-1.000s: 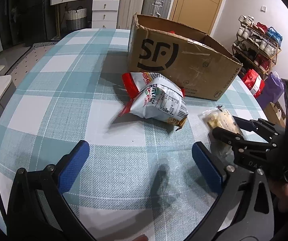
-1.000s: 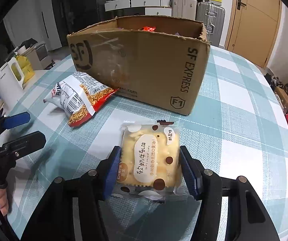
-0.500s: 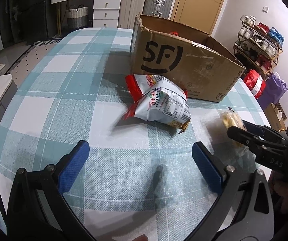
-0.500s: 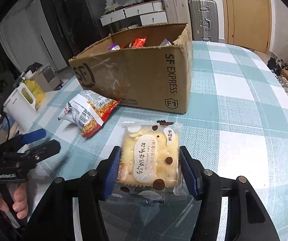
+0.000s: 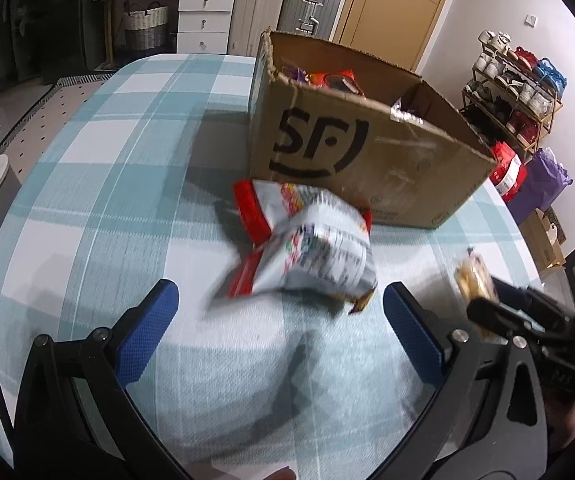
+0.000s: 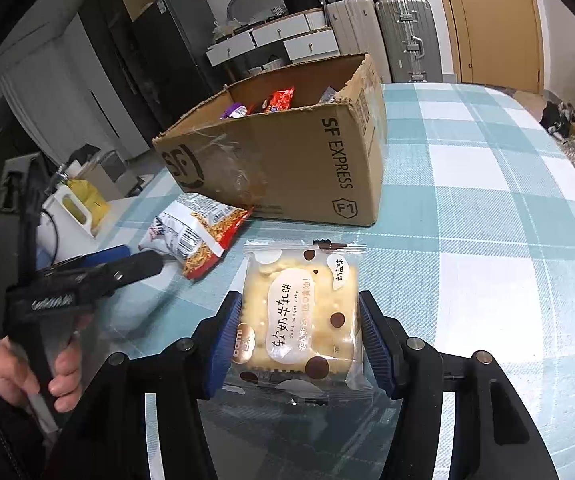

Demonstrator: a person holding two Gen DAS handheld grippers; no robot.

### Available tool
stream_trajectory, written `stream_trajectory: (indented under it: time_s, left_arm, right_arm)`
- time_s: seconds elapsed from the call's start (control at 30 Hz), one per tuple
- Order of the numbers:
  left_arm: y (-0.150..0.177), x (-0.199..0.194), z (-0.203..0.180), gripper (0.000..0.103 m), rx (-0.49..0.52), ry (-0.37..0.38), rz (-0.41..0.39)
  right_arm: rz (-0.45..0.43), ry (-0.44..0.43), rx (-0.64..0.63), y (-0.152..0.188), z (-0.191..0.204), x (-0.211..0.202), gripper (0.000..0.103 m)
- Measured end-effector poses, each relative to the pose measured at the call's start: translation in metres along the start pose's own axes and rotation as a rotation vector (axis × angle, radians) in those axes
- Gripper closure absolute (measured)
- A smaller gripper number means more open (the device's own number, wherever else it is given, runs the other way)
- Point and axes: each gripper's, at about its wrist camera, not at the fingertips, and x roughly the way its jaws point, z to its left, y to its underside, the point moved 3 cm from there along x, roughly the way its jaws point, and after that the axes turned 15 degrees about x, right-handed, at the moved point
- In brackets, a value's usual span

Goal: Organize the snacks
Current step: 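Grasp the wrapped cake with right gripper while left grasps white noodle-snack bag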

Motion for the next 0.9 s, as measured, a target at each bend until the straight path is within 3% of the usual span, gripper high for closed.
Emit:
stream_trajectory:
  time_s: [0.4, 0.67, 0.77, 0.83, 0.9]
  left_arm:
    - [-0.023, 0.033, -0.001, 0.001, 0.016, 0.059, 0.064]
    - [-0.036, 0.052, -0.002, 0.002, 0.029, 0.047, 0.071]
    - [-0.039, 0.054, -0.001, 0.012, 0.021, 0.064, 0.067]
    - [-0.038, 0.057, 0.002, 0.028, 0.008, 0.092, 0.079]
    - [-0.036, 0.061, 0.005, 0.033, -0.012, 0.134, 0.087]
  right_arm:
    - [-0.004, -0.016, 0.019, 0.001, -0.005, -0.003, 0.045]
    - [-0.007, -0.02, 0.033, 0.0, -0.01, -0.003, 0.045]
    - [-0.009, -0.019, 0.039, 0.0, -0.011, -0.004, 0.045]
    - [-0.01, -0.021, 0.041, 0.001, -0.011, -0.005, 0.045]
    - [-0.008, -0.02, 0.042, 0.001, -0.012, -0.005, 0.045]
